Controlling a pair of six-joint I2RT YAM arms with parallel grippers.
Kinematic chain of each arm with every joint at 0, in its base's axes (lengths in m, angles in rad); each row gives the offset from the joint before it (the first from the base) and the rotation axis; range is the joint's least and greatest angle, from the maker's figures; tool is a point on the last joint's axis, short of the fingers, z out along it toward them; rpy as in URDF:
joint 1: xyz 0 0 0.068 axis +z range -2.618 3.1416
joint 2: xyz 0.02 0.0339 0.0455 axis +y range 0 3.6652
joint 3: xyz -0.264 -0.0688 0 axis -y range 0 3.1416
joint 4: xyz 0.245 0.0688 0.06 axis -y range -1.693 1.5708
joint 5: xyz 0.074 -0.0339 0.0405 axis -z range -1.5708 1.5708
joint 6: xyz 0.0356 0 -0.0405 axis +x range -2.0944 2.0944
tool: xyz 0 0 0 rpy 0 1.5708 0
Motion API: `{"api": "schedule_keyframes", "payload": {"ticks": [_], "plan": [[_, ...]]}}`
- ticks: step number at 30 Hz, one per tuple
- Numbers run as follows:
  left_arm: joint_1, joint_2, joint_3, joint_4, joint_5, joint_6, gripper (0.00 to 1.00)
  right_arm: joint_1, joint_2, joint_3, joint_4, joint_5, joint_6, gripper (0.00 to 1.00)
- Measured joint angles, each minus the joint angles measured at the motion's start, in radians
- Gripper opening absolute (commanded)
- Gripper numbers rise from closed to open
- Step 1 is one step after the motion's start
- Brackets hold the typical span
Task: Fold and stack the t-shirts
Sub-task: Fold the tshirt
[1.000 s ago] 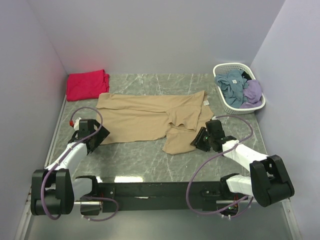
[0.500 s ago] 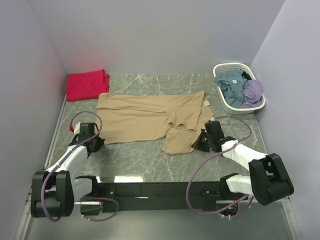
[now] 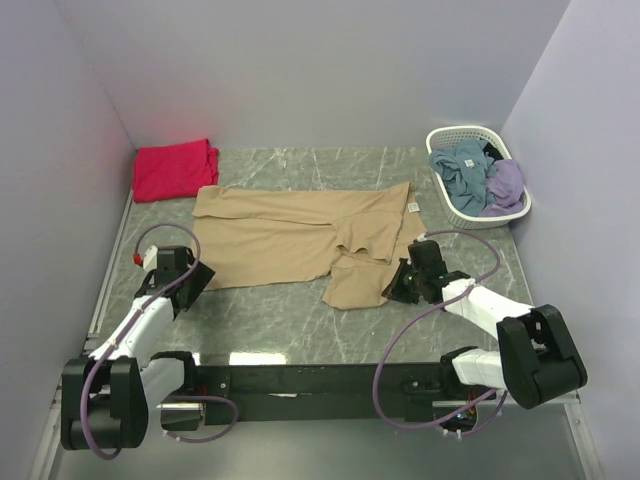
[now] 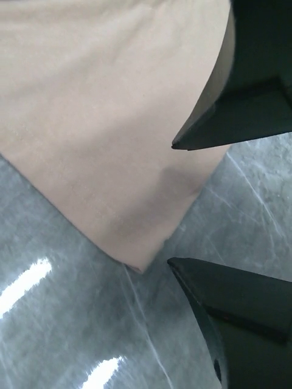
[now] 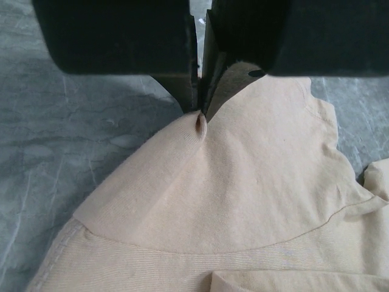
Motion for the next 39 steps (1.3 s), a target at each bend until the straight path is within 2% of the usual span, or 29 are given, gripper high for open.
{"api": "schedule_keyframes", "payload": {"ticks": [7, 16, 20, 22, 26, 28, 31, 39], "plan": [[0.000, -0.086, -0.027, -0.088, -0.074, -0.089, 0.74, 0.000, 0.019, 0.015, -0.005, -0.013, -0.009, 0.08], [0.000, -0.071, -0.034, -0.102, -0.148, -0.167, 0.56, 0.000, 0.047, 0.038, -0.013, -0.031, -0.032, 0.08], [0.000, -0.004, -0.008, -0.083, -0.166, -0.165, 0.43, 0.000, 0.047, 0.038, -0.014, -0.032, -0.035, 0.08], [0.000, 0.033, 0.009, -0.074, -0.172, -0.163, 0.41, 0.000, 0.047, 0.038, -0.014, -0.032, -0.036, 0.08], [0.000, 0.089, 0.032, -0.053, -0.175, -0.160, 0.16, 0.000, 0.047, 0.038, -0.015, -0.031, -0.036, 0.08], [0.001, 0.113, 0.042, -0.045, -0.175, -0.154, 0.14, 0.000, 0.046, 0.038, -0.016, -0.031, -0.036, 0.08], [0.001, 0.140, 0.055, -0.032, -0.174, -0.150, 0.01, 0.000, 0.046, 0.038, -0.016, -0.029, -0.036, 0.08], [0.001, 0.150, 0.065, -0.023, -0.170, -0.131, 0.01, 0.003, 0.027, 0.039, -0.047, -0.025, -0.040, 0.03]]}}
